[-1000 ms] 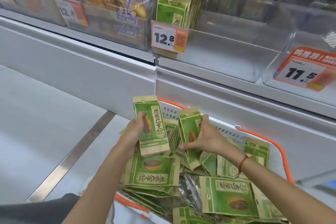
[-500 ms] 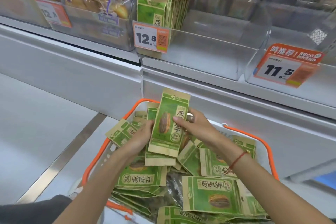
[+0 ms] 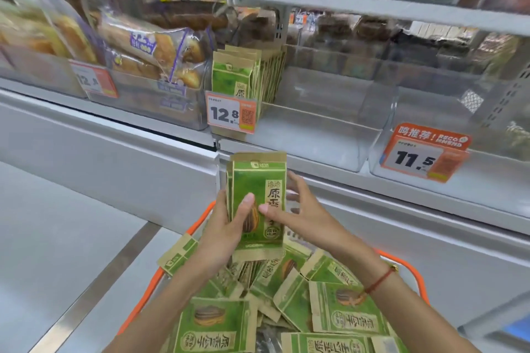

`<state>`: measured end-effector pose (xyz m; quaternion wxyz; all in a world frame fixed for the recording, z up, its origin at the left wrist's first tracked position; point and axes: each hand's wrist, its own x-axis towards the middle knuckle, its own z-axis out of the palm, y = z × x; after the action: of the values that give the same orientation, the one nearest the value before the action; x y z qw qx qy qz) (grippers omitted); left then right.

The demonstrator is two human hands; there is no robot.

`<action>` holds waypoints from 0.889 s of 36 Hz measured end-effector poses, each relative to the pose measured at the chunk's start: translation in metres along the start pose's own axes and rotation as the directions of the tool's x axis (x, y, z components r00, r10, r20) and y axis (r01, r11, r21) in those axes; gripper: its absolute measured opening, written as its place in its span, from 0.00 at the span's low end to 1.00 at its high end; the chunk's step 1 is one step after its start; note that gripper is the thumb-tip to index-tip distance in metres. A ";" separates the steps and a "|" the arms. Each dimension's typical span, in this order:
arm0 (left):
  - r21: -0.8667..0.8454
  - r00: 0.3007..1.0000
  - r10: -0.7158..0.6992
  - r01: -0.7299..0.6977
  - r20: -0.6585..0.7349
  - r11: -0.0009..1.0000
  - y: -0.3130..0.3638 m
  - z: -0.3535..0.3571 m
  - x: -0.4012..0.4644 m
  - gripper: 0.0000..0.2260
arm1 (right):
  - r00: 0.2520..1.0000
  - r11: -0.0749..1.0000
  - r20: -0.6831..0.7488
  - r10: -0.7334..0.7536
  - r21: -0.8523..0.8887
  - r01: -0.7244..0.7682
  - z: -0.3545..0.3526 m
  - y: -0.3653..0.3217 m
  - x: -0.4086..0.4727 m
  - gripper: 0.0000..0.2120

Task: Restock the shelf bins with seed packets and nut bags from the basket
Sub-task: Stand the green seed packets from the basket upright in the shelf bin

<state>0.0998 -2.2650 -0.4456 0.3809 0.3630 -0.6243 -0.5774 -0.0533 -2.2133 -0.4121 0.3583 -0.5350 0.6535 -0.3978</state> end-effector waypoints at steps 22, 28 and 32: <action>0.741 0.396 0.867 -0.670 0.301 0.049 0.119 -0.056 0.145 0.31 | 0.436 0.295 -0.111 -0.893 -0.877 0.380 -0.100 -0.109 0.054 0.28; 0.837 0.532 0.807 -0.539 0.258 0.088 0.109 -0.060 0.176 0.23 | 0.581 0.442 -0.216 -0.784 -0.852 0.280 -0.121 -0.097 0.096 0.28; 0.875 0.633 0.754 -0.452 0.176 0.175 0.104 -0.056 0.196 0.22 | 0.712 0.601 -0.307 -0.631 -0.774 0.198 -0.123 -0.090 0.130 0.25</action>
<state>0.0607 -2.4573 -0.3282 0.4297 0.3005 -0.8471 0.0866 -0.1481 -2.3344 -0.2838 -0.1832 -0.6315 0.6747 -0.3352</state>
